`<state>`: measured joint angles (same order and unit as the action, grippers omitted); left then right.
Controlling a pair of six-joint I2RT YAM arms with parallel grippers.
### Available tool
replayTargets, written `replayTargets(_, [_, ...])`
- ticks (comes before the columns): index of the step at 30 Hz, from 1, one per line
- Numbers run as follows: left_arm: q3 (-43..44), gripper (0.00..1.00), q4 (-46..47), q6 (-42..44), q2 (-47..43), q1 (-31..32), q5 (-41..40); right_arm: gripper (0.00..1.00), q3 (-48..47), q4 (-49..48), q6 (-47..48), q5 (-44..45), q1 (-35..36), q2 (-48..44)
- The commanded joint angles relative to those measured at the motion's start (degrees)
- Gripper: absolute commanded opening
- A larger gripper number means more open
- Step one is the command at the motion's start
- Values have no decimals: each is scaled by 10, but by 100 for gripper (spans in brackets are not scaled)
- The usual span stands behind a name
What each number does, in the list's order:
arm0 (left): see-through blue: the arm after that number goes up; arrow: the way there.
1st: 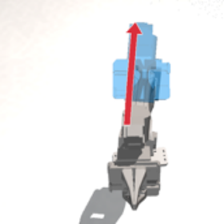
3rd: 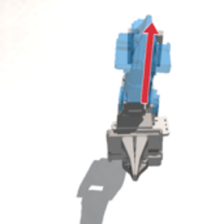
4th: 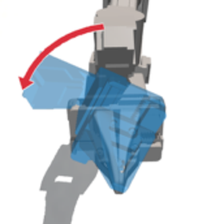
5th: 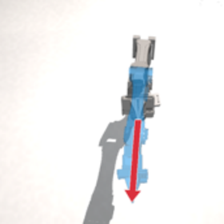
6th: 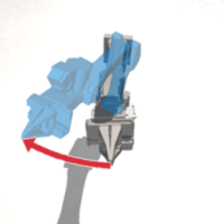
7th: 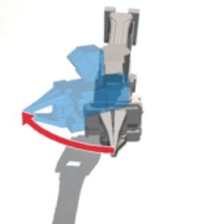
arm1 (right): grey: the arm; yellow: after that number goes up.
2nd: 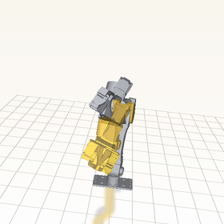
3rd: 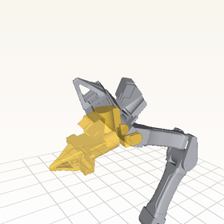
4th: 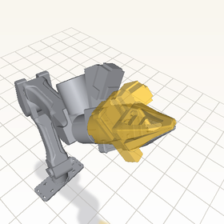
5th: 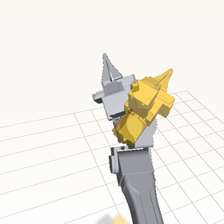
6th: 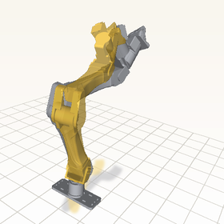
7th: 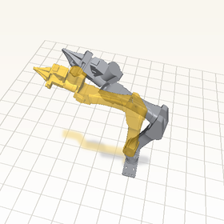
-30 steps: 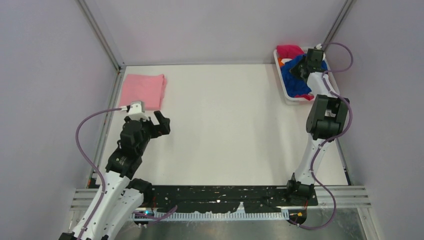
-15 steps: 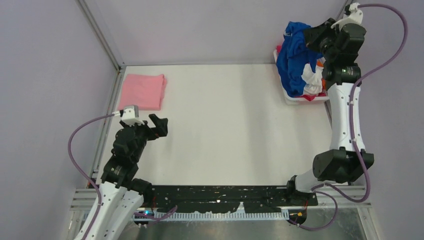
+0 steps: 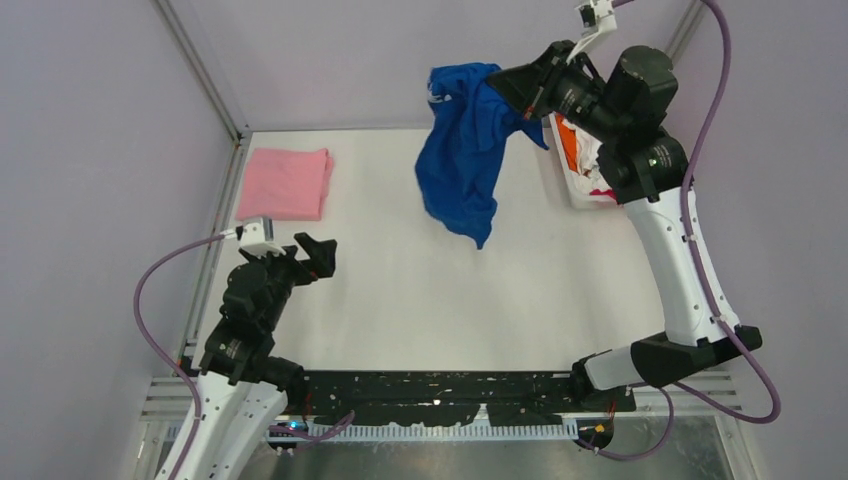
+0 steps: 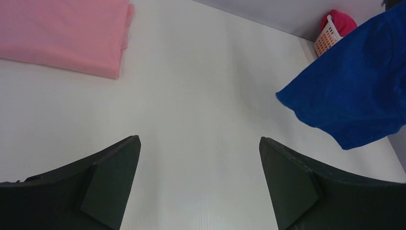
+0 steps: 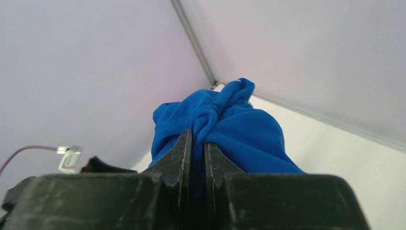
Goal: Fold and stack the t-shirts
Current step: Move the tshirt to the center of the board
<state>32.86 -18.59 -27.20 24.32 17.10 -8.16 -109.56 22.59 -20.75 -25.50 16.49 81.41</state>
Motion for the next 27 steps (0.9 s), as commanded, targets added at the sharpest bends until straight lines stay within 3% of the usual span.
replayTargets(1, [18,100,-18,-22,-7,-3,17,5,44,-63,-59,5,49,-54])
replayTargets(5, [19,100,-31,-46,-6,-3,25,5,217,-132,-120,60,65,-117])
replayTargets(8, [9,100,-27,-60,7,-3,37,6,401,-161,-156,123,65,-160])
replayTargets(11, [7,100,-27,-78,39,-3,64,15,567,-165,-167,208,57,-191])
replayTargets(13, [8,100,-24,-85,70,-3,109,37,624,-149,-161,241,33,-191])
replayTargets(14, [8,100,-24,-89,88,-2,136,57,636,-128,-158,249,10,-190])
replayTargets(18, [-8,100,-8,-85,143,24,203,99,653,-45,-136,367,-26,-232])
replayTargets(22, [-40,100,-3,-80,171,95,203,95,671,-31,-91,428,-28,-317])
replayTargets(27, [-94,100,14,-76,180,177,193,95,722,-39,-52,349,-28,-389])
